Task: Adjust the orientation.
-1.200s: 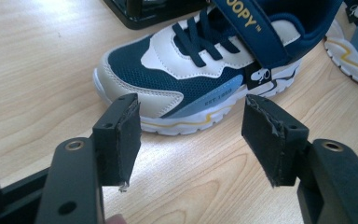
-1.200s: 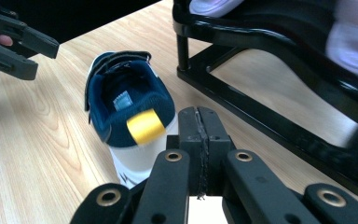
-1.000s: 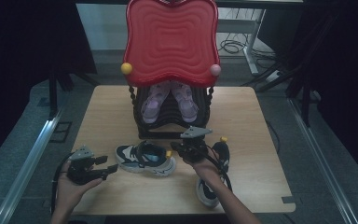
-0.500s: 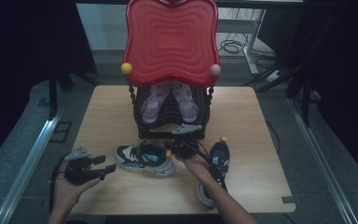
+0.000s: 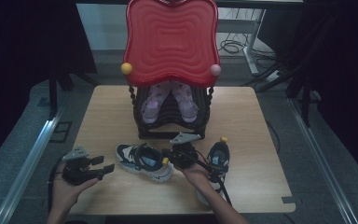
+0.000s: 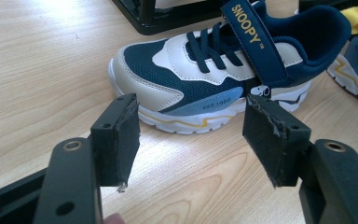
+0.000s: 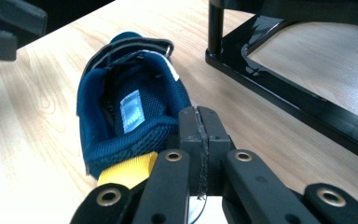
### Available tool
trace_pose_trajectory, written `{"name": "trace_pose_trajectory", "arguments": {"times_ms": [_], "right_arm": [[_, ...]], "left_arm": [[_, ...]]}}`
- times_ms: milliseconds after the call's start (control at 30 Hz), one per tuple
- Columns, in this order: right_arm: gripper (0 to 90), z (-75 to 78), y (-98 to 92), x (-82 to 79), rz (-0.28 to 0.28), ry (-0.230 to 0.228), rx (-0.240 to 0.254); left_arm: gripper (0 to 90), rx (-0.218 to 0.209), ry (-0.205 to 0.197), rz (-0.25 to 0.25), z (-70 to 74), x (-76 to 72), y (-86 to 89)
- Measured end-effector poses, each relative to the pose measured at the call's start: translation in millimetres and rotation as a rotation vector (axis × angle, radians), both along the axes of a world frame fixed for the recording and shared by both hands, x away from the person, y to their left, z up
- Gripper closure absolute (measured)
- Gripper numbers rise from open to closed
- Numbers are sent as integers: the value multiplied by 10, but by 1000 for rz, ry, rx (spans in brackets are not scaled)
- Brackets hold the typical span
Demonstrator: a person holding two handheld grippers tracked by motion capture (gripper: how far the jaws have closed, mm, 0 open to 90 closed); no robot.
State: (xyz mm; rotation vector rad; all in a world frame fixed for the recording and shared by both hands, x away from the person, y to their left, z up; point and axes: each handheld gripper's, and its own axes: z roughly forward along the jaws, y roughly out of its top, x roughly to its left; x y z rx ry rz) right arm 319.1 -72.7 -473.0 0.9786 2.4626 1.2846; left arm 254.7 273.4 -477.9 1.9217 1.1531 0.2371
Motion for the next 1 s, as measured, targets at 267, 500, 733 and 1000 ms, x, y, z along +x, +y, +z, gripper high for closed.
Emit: {"name": "trace_pose_trajectory", "arguments": {"times_ms": [267,500,733,1000], "right_arm": [[894,18,61,-165,38,-12,-3],[893,12,108,-302,71,-22,1],[893,-11,145,-379,86,-20,26],[893,-66,215,-454,117,-4,41]], "left_arm": [[364,1,3,1,-14,-1,9],[364,3,5,4,-24,-3,30],[364,1,5,9,-21,-15,39],[365,0,7,17,-31,-17,70]]}}
